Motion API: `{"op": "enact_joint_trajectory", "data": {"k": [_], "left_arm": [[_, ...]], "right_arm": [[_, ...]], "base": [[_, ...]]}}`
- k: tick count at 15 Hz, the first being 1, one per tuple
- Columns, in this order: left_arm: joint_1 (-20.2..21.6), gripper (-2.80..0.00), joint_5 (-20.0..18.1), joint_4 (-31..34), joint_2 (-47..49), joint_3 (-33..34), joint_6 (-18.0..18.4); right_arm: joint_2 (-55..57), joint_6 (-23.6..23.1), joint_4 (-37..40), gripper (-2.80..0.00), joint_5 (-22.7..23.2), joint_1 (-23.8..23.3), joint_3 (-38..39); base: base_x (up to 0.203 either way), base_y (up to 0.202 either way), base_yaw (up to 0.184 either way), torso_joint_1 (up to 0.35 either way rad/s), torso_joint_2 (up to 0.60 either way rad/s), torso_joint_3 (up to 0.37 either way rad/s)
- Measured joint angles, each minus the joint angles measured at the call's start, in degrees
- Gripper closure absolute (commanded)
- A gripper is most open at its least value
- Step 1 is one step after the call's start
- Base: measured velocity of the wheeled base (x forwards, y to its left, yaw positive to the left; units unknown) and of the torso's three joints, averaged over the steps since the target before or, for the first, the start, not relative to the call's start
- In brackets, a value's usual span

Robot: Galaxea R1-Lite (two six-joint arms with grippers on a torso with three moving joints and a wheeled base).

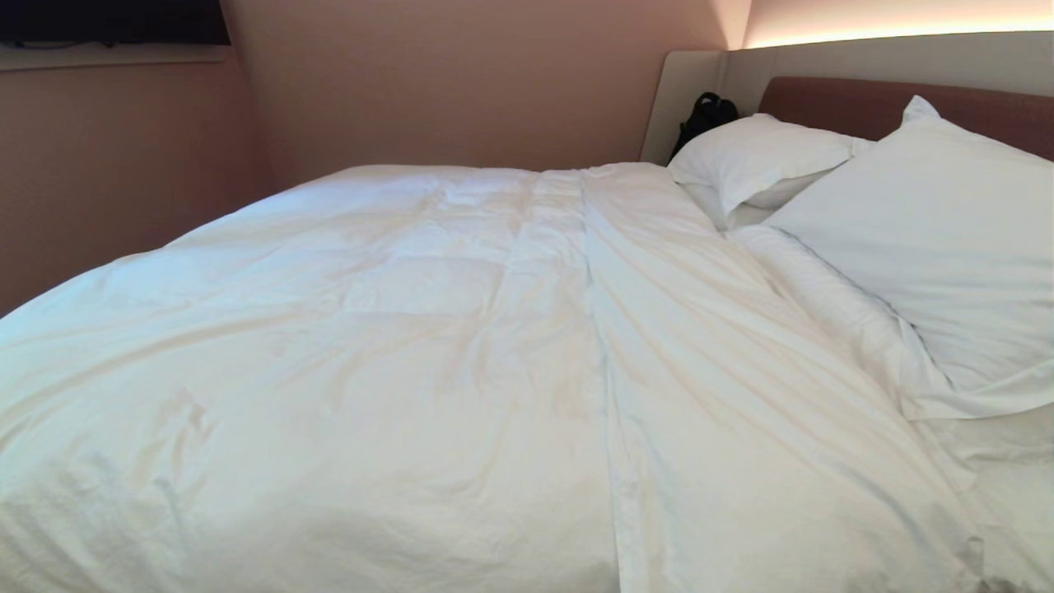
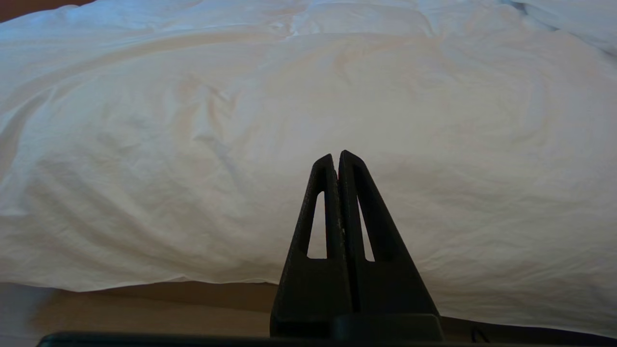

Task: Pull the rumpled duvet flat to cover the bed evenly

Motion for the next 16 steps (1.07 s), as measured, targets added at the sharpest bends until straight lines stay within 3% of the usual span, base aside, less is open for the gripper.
{"op": "enact_joint_trajectory", "data": {"k": [6,16], "left_arm": [[0.0,0.0,0.0,0.0,0.0,0.0,0.0],[0.0,0.0,0.0,0.0,0.0,0.0,0.0]], "right_arm": [[0.0,0.9,5.9,0.0,-1.3,0.0,0.0],[0.0,1.1,6.0,0.0,-1.4,0.0,0.0]], "base": [[0.0,0.0,0.0,0.0,0.0,0.0],[0.0,0.0,0.0,0.0,0.0,0.0]]}}
